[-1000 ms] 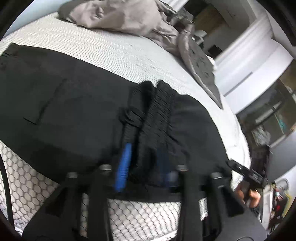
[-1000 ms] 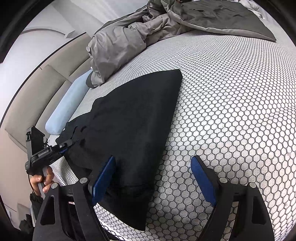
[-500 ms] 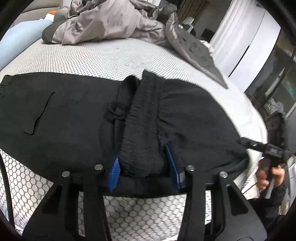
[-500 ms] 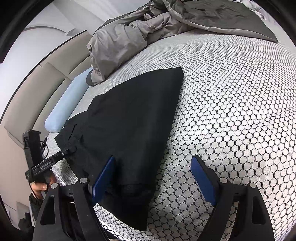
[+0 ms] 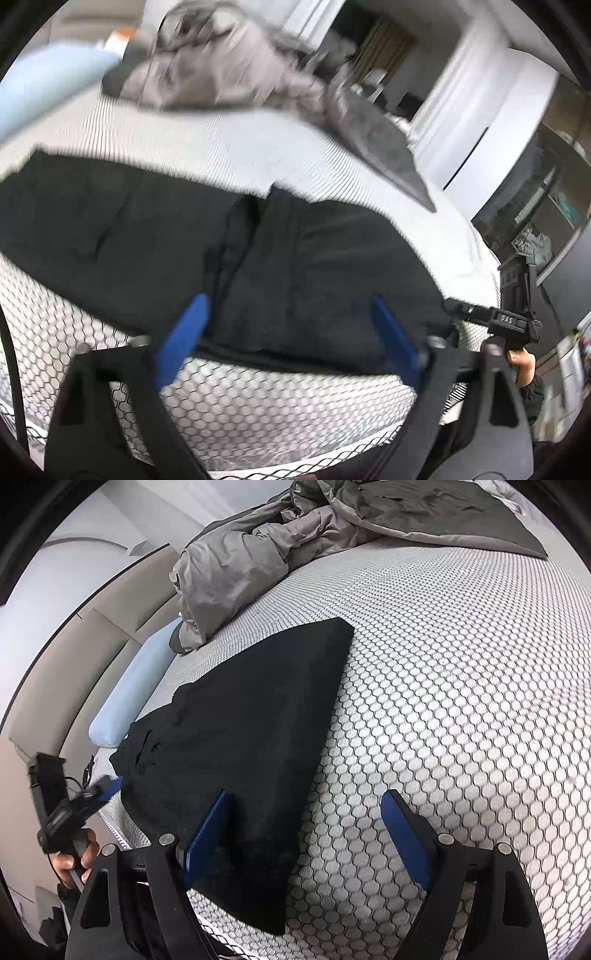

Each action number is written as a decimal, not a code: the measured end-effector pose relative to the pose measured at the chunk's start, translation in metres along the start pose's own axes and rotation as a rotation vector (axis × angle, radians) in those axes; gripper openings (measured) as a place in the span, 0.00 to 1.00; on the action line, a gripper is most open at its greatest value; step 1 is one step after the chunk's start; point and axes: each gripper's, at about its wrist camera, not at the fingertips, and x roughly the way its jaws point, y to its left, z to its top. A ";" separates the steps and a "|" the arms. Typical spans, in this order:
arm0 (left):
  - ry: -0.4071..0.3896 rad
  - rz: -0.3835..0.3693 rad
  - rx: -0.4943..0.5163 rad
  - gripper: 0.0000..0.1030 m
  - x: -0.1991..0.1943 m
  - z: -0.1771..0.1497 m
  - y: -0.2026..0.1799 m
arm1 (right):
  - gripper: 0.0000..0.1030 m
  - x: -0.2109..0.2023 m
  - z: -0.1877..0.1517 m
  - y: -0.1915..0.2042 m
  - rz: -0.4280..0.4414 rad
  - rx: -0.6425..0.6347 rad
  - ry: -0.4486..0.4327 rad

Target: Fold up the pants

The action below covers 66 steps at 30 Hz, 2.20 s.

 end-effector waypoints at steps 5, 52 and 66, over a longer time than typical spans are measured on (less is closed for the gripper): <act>0.022 -0.046 0.075 0.97 0.025 0.013 -0.057 | 0.82 -0.015 -0.023 0.000 0.089 0.061 0.008; 0.366 -0.136 0.269 0.88 0.181 -0.009 -0.177 | 0.06 -0.034 -0.064 0.007 0.163 0.071 0.054; 0.313 -0.182 0.195 0.86 0.163 0.001 -0.153 | 0.30 -0.066 -0.092 0.007 0.177 0.101 0.083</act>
